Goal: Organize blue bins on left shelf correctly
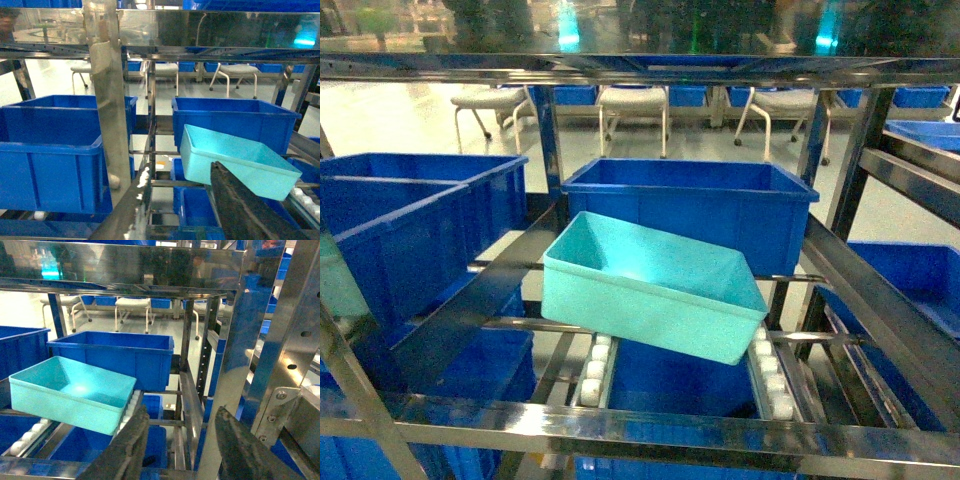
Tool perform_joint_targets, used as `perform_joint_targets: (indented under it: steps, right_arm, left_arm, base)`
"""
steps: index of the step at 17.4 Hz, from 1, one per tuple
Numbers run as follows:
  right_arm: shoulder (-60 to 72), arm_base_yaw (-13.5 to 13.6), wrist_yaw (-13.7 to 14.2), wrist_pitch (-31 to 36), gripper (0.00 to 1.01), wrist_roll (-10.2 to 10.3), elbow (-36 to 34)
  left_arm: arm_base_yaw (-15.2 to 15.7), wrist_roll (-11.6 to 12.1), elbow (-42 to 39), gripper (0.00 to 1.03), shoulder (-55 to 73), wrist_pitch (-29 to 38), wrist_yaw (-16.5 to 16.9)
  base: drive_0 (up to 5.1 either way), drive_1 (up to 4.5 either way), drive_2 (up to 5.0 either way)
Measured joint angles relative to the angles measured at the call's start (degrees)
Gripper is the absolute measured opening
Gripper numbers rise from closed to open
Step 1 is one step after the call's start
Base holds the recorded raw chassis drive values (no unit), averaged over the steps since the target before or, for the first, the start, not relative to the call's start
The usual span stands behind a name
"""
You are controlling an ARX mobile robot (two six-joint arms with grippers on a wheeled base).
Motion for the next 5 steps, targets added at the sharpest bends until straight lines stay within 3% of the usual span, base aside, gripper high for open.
perform_joint_targets:
  steps: [1, 2, 3, 4, 5]
  right_arm:
    - [0.0, 0.0, 0.0, 0.0, 0.47, 0.0, 0.0]
    - [0.0, 0.0, 0.0, 0.0, 0.61, 0.0, 0.0]
    - [0.0, 0.0, 0.0, 0.0, 0.89, 0.0, 0.0]
    - [0.0, 0.0, 0.0, 0.0, 0.97, 0.0, 0.0]
    - [0.0, 0.0, 0.0, 0.0, 0.98, 0.0, 0.0]
  left_arm:
    - [0.0, 0.0, 0.0, 0.45, 0.0, 0.0, 0.0]
    - [0.0, 0.0, 0.0, 0.61, 0.0, 0.0, 0.0]
    - [0.0, 0.0, 0.0, 0.87, 0.0, 0.0, 0.0]
    - [0.0, 0.0, 0.0, 0.98, 0.0, 0.0, 0.0]
    - [0.0, 0.0, 0.0, 0.98, 0.0, 0.0, 0.0]
  base:
    - [0.0, 0.00, 0.0]
    - [0.0, 0.00, 0.0]
    - [0.0, 0.00, 0.0]
    - [0.0, 0.00, 0.0]
    - [0.0, 0.00, 0.0]
